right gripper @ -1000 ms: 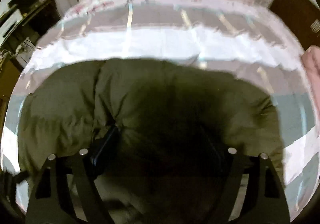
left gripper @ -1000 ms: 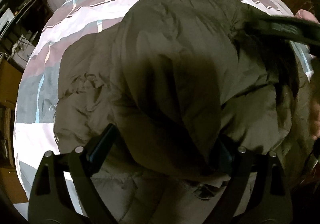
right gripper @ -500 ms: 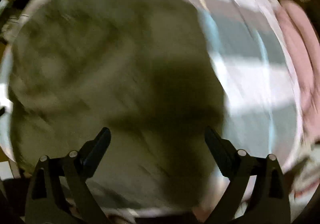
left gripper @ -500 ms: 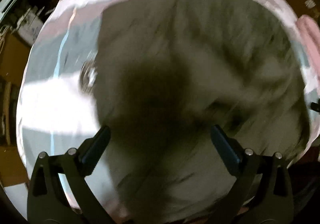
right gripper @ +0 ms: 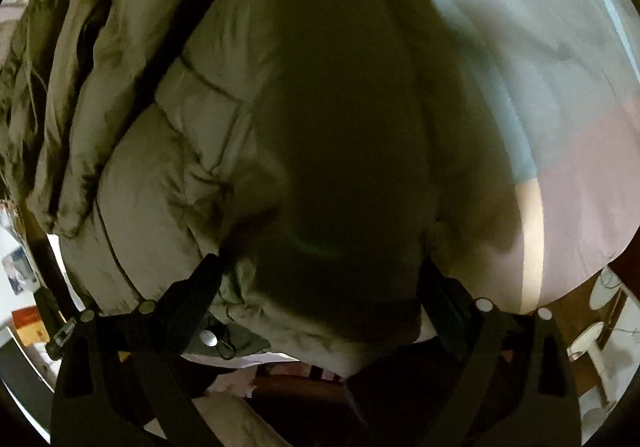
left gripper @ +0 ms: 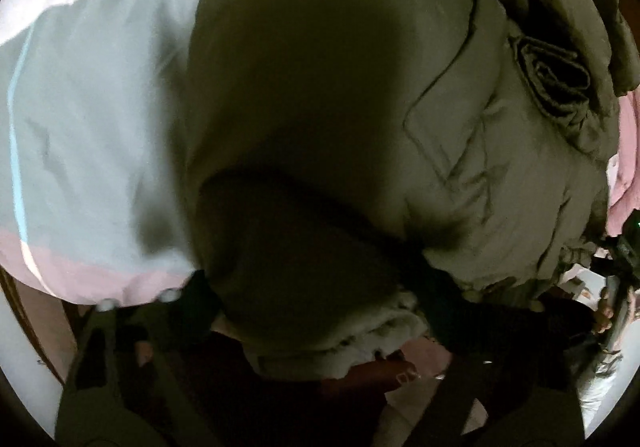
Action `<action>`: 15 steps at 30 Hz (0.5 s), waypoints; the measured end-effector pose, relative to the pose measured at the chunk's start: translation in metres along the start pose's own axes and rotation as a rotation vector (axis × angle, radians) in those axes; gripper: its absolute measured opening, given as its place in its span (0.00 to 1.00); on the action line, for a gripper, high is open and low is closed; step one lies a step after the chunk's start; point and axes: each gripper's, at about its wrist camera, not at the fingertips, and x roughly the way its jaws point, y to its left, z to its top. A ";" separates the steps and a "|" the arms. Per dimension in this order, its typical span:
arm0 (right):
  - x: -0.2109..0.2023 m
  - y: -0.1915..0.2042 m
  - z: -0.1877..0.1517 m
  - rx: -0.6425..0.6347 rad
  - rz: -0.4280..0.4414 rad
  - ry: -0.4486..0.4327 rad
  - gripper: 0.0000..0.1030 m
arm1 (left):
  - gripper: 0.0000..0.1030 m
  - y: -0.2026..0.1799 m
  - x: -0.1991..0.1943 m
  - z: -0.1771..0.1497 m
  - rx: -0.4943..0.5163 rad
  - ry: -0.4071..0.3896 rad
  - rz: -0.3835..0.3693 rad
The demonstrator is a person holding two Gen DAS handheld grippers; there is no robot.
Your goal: Fold large clothes
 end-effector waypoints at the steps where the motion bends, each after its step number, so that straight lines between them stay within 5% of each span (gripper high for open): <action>1: 0.001 0.001 -0.001 -0.007 -0.009 -0.005 0.86 | 0.51 0.001 -0.003 -0.001 -0.003 -0.010 -0.031; 2: 0.001 0.003 -0.003 -0.019 -0.025 -0.018 0.61 | 0.35 0.000 -0.005 -0.001 -0.003 -0.014 -0.066; 5: -0.007 0.011 -0.009 -0.064 0.050 -0.067 0.18 | 0.13 -0.002 -0.016 -0.002 -0.005 -0.035 -0.142; 10: -0.046 0.020 -0.019 -0.106 0.303 -0.194 0.11 | 0.07 0.006 -0.044 0.001 -0.034 -0.097 -0.344; 15: -0.106 0.027 -0.026 -0.159 0.545 -0.379 0.11 | 0.07 0.008 -0.099 -0.005 0.012 -0.278 -0.574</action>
